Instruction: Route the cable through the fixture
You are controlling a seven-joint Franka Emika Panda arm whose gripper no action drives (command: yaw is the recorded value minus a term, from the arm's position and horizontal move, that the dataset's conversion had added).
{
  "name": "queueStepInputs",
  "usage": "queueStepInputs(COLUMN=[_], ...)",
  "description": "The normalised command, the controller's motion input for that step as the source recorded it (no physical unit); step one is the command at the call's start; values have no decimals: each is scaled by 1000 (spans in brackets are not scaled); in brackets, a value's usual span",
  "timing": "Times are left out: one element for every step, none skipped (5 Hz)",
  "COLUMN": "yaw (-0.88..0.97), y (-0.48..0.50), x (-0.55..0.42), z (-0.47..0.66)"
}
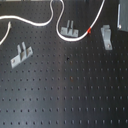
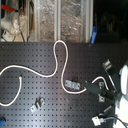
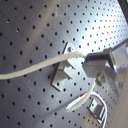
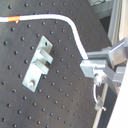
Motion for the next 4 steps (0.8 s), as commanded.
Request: queueStepInputs(yaw=[0, 91, -71, 403], y=[3, 15, 226, 279], x=[-12, 23, 144, 126], z=[0, 127, 402, 394])
